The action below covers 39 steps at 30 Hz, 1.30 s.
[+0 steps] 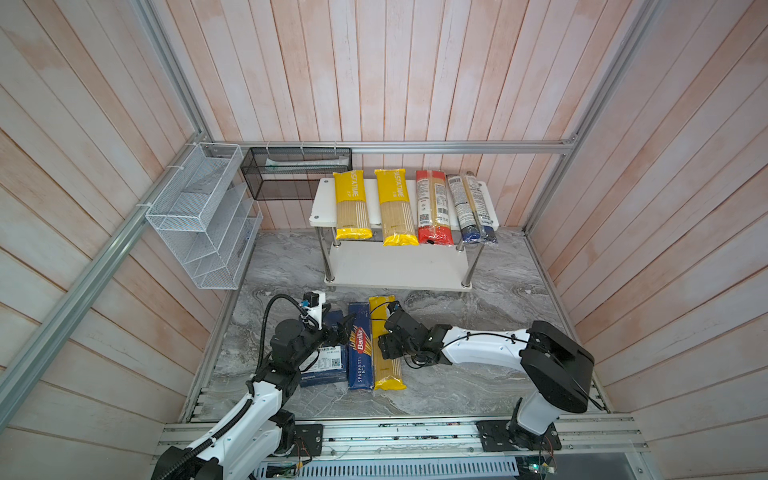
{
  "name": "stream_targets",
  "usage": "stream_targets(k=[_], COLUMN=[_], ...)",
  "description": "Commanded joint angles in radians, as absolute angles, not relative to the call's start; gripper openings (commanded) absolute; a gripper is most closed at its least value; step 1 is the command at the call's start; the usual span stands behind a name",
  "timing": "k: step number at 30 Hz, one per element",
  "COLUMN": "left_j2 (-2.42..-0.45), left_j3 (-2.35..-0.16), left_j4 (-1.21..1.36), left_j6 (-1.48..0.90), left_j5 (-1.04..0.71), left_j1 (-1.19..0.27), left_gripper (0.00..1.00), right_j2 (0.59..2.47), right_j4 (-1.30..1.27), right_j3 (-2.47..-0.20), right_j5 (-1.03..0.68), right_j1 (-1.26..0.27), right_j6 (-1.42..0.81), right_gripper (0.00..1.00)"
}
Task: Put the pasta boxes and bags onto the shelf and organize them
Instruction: 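Lower the right gripper to the floor yellow pack while the left gripper shifts, then close the right gripper around the yellow PASTATIME pack's lower end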
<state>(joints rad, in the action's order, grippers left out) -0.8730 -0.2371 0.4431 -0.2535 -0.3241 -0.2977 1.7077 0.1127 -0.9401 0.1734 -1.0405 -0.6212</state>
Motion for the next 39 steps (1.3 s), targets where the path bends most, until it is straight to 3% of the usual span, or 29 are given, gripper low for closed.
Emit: stream_targets(k=[1, 39], left_j2=[-0.873, -0.876], left_j3=[-0.250, -0.247], left_j4=[0.471, 0.465], left_j6=[-0.233, -0.236], left_j5=[-0.298, -0.265], left_j1=[-0.301, -0.301], left_gripper=[1.00, 1.00], right_j2=[1.733, 1.796], right_j4=[0.127, 0.181], right_j3=[-0.981, -0.973], right_j5=[0.161, 0.119], right_j1=[-1.037, -0.989], right_j6=[-0.608, -0.606], right_gripper=[0.81, 0.82])
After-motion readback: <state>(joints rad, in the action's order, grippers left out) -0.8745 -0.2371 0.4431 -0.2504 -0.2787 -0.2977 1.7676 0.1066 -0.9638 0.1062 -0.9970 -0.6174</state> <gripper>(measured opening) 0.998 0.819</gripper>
